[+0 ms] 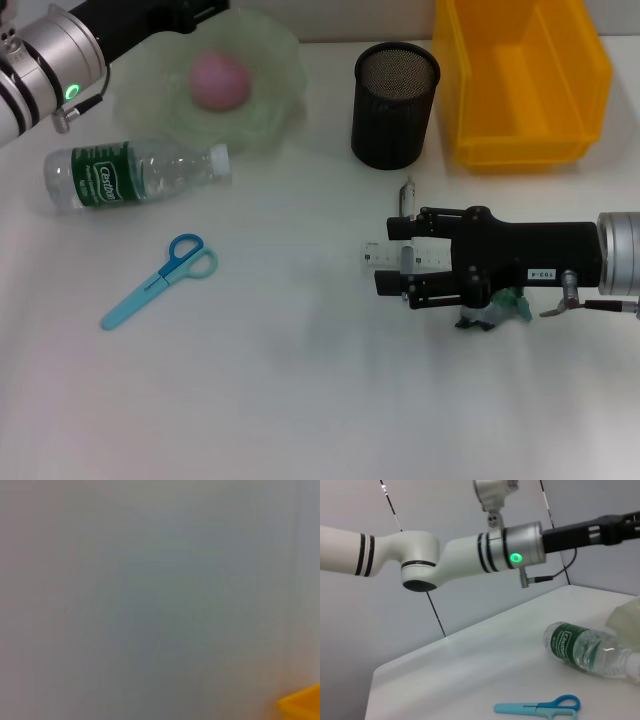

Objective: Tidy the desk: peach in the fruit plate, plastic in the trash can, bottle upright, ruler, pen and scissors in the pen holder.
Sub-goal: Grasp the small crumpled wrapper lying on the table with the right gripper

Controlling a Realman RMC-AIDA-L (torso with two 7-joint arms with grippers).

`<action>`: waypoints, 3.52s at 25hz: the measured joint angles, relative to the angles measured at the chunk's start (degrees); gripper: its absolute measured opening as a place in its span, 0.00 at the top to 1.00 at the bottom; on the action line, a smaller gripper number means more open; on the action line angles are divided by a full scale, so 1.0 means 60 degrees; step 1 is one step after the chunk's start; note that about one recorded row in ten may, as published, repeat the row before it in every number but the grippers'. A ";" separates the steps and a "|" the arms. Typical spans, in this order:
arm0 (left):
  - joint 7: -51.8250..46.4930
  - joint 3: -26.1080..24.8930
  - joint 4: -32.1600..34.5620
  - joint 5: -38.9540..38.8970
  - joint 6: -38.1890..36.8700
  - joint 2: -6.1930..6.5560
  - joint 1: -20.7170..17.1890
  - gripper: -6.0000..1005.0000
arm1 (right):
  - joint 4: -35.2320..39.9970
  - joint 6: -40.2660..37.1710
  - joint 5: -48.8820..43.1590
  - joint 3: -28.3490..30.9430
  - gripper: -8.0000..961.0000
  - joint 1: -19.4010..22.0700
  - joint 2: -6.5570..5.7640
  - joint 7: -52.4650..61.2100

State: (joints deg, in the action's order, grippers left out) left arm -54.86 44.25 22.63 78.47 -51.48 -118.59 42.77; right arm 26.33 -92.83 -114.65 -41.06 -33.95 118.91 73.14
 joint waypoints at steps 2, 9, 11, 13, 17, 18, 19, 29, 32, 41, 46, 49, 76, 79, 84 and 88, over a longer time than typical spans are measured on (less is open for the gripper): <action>-0.0568 0.0360 0.0321 0.0034 -0.0915 0.0043 -0.0310 0.31 | 0.0044 0.0000 0.0001 0.0047 0.15 -0.0009 -0.0019 0.0009; -0.3043 0.1841 0.2745 0.0053 -0.4464 0.0259 -0.2607 0.16 | 0.0548 -0.0001 0.0008 0.0216 0.15 -0.0041 -0.0118 0.0419; -0.3176 0.1982 0.2895 0.0052 -0.5445 0.0435 -0.3112 0.16 | 0.0874 -0.0168 0.0008 0.0218 0.15 -0.0056 -0.0225 0.0814; -0.3123 0.2017 0.2850 0.0070 -0.6013 0.0545 -0.3391 0.16 | 0.1094 -0.0398 0.0008 0.0215 0.15 -0.0066 -0.0279 0.0991; -0.2924 0.2008 0.2693 0.0255 -0.6548 0.0680 -0.3699 0.16 | 0.1481 -0.0762 0.0006 0.0246 0.15 -0.0078 -0.0360 0.1279; -0.2924 0.2008 0.2693 0.0255 -0.6548 0.0680 -0.3699 0.16 | 0.1881 -0.0920 -0.0026 0.0208 0.15 -0.0095 -0.0396 0.1677; -0.2924 0.2008 0.2693 0.0255 -0.6548 0.0680 -0.3699 0.16 | 0.1881 -0.0920 -0.0026 0.0208 0.15 -0.0095 -0.0396 0.1677; -0.1161 0.1995 0.1364 0.2824 -0.7432 0.0712 -0.3717 0.16 | 0.4254 -0.2347 -0.1434 -0.0867 0.15 -0.0911 -0.1011 0.5204; -0.1154 0.1998 0.1336 0.2826 -0.7433 0.0707 -0.3714 0.16 | 0.4751 -0.2532 -0.2114 -0.1243 0.15 -0.1180 -0.1081 0.5855; -0.1231 0.2012 0.1311 0.2836 -0.7410 0.0607 -0.3682 0.16 | 0.5844 -0.2702 -0.5430 -0.3216 0.15 -0.2250 -0.0743 0.7184; -0.1237 0.1999 0.1311 0.2838 -0.7311 0.0546 -0.3683 0.16 | 0.5870 -0.2452 -0.6264 -0.3844 0.15 -0.2466 -0.0377 0.6861; -0.1252 0.2034 0.1306 0.2921 -0.7238 0.0532 -0.3671 0.16 | 0.5877 -0.2106 -0.6504 -0.4236 0.15 -0.2421 -0.0162 0.6564; -0.1262 0.1834 0.1047 0.3334 -0.7195 0.0515 -0.3723 0.16 | 0.5508 -0.0127 -0.6457 -0.6063 0.18 -0.1890 0.0102 0.5453; -0.1266 0.1835 0.1047 0.3332 -0.7196 0.0516 -0.3755 0.16 | 0.5356 -0.0017 -0.6453 -0.6149 0.21 -0.1876 0.0103 0.5385; -0.1261 0.1821 0.1047 0.3328 -0.7192 0.0518 -0.3790 0.16 | 0.5074 0.0313 -0.6446 -0.6337 0.25 -0.1863 0.0103 0.5362; -0.1265 0.1782 0.1047 0.3327 -0.7213 0.0519 -0.3814 0.16 | 0.5242 0.0326 -0.6323 -0.6409 0.35 -0.1726 0.0103 0.5358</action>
State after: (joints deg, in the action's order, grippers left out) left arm -62.45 54.94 28.91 98.43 -94.76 -115.48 19.89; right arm 57.79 -90.87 -152.58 -79.51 -44.30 119.53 105.28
